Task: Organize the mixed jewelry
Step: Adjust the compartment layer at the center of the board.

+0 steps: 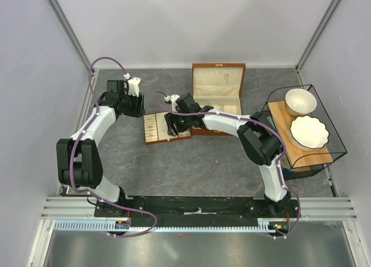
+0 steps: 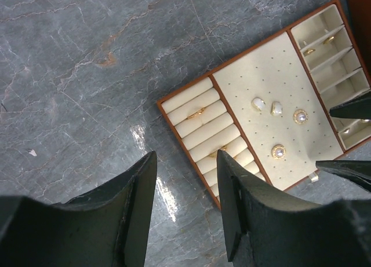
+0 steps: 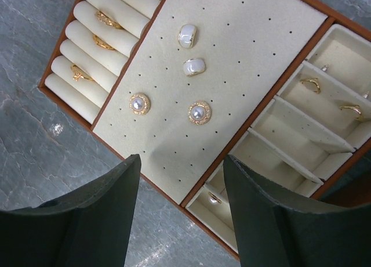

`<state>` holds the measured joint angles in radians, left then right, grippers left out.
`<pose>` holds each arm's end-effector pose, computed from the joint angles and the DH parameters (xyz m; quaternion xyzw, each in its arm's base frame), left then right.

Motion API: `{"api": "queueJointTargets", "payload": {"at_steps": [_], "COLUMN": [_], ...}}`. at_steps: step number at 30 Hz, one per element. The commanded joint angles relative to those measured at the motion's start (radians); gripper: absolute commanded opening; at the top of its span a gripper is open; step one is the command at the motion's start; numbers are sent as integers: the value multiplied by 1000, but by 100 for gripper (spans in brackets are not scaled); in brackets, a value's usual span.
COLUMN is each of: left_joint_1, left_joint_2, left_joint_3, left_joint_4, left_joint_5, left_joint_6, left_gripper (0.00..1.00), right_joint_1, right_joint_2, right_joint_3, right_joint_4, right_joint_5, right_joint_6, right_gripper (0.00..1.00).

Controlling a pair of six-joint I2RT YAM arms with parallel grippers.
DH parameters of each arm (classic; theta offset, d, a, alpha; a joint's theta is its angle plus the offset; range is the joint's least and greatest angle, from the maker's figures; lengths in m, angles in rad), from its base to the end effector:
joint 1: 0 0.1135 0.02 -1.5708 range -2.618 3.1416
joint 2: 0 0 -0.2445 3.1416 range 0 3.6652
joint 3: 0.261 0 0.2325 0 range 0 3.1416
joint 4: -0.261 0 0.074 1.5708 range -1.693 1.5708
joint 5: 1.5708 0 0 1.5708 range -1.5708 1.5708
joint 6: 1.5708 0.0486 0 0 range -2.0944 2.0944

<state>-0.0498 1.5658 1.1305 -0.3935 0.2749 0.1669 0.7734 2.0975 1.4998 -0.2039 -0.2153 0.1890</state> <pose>0.3283 -0.0296 0.2287 0.1492 0.9124 -0.1065 0.3660 0.3125 0.3196 0.1608 -0.3041 0.8709 0.2609 0.2846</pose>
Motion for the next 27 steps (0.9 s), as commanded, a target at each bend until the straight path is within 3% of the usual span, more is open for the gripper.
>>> {"api": "queueJointTargets", "payload": {"at_steps": [1, 15, 19, 27], "left_joint_1": [7, 8, 11, 15], "left_joint_2": [-55, -72, -87, -96], "left_joint_3": [-6, -18, -21, -31], "left_joint_4": [42, 44, 44, 54], "left_joint_5": [24, 9, 6, 4], "left_joint_6": [-17, -7, -9, -7], "left_gripper": [53, 53, 53, 53], "right_joint_1": [-2, 72, 81, 83], "right_joint_2": [29, 12, -8, -204], "right_joint_3": [46, 31, 51, -18], "right_joint_4": [24, 57, 32, -15], "right_joint_5": [-42, -99, 14, 270], "right_joint_6": [26, 69, 40, -31], "right_gripper": [67, 66, 63, 62]}}
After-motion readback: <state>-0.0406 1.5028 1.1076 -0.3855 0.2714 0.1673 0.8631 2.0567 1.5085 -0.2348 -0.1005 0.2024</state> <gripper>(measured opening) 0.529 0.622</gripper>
